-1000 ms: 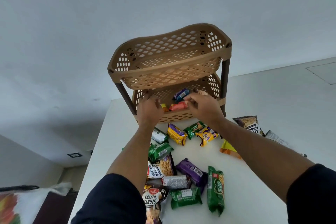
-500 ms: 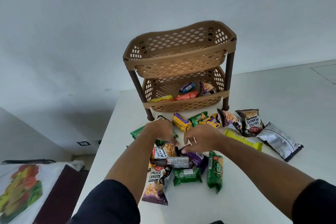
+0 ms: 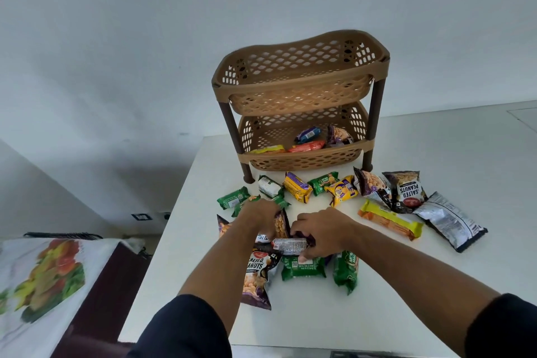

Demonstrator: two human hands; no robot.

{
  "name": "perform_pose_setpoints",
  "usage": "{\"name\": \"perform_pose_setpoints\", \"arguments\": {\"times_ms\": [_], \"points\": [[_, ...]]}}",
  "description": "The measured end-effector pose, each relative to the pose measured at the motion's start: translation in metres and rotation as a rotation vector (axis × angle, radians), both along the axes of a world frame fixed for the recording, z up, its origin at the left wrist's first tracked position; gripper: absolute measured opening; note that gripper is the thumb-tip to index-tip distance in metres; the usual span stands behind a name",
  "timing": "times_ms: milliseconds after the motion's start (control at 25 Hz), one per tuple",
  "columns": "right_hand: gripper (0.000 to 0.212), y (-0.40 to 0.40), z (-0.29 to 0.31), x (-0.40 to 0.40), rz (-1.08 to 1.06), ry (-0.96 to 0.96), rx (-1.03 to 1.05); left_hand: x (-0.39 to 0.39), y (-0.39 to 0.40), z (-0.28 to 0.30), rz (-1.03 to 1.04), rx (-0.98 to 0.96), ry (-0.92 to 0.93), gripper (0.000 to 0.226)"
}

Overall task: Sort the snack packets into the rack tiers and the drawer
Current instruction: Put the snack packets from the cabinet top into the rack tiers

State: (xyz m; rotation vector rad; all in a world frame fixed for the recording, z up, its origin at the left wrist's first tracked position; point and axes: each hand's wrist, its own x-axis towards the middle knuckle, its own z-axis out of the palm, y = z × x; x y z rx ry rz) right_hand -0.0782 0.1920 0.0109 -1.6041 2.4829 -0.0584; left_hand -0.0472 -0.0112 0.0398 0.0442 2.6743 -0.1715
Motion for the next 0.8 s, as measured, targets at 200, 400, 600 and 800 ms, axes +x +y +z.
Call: {"name": "perform_pose_setpoints", "arguments": {"times_ms": [200,400,600,800], "points": [[0.065,-0.007,-0.001,0.01,0.026,0.08,-0.054,0.004,-0.002,-0.009,0.004,0.059,0.064,0.053],[0.055,-0.018,-0.002,0.019,-0.036,0.09,0.069,0.003,-0.009,-0.01,0.006,0.1,0.102,0.055],[0.043,-0.018,-0.012,0.018,-0.097,0.026,0.019,0.001,-0.022,-0.007,0.095,0.241,0.143,0.048],[0.048,-0.003,-0.007,0.001,-0.287,-0.31,-0.252,-0.006,-0.034,0.006,0.209,0.466,0.184,0.048]]}}
